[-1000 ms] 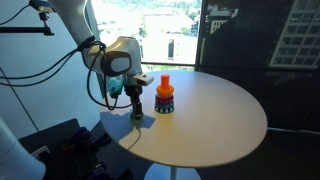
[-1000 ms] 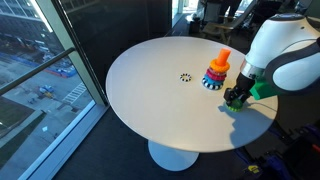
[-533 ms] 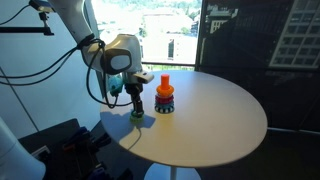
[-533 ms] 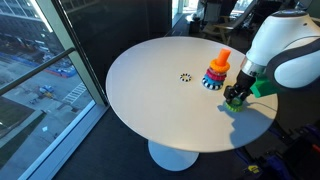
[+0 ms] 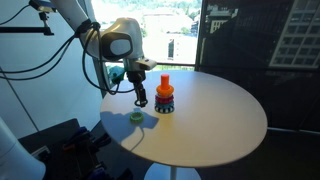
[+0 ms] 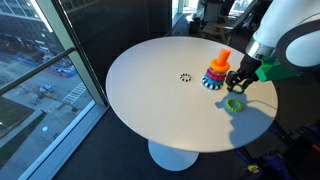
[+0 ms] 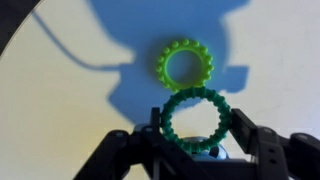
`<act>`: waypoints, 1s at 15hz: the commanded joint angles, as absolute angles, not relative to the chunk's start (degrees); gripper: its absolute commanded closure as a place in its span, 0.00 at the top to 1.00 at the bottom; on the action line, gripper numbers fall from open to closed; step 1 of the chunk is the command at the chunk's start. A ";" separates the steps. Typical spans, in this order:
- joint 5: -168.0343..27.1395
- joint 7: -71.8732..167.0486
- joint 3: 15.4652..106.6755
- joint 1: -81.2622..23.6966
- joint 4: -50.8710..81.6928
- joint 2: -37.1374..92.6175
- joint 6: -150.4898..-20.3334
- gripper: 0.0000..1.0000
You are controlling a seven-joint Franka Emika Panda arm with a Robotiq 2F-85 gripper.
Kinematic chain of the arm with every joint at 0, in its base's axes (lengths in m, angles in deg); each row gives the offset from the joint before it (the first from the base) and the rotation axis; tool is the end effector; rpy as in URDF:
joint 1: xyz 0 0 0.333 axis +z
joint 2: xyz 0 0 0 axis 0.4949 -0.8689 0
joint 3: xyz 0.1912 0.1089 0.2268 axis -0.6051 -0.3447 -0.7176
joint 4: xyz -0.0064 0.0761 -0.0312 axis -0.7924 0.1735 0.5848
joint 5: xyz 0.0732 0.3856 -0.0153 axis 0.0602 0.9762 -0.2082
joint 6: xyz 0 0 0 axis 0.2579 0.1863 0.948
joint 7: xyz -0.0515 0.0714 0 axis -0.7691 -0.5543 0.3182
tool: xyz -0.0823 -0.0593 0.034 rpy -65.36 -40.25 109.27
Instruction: Put the green ring on the orange stand
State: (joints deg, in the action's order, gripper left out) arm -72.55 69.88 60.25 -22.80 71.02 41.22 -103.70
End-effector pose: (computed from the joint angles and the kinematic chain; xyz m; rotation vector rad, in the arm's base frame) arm 0.4469 0.0314 0.2442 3.0654 -0.5052 0.0667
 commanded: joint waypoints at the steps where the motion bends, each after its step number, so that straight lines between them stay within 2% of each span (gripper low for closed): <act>1: -71.49 69.34 58.64 -24.65 69.33 45.77 -99.15 0.45; 15: -64.96 68.02 56.42 -27.59 60.51 51.83 -91.64 0.45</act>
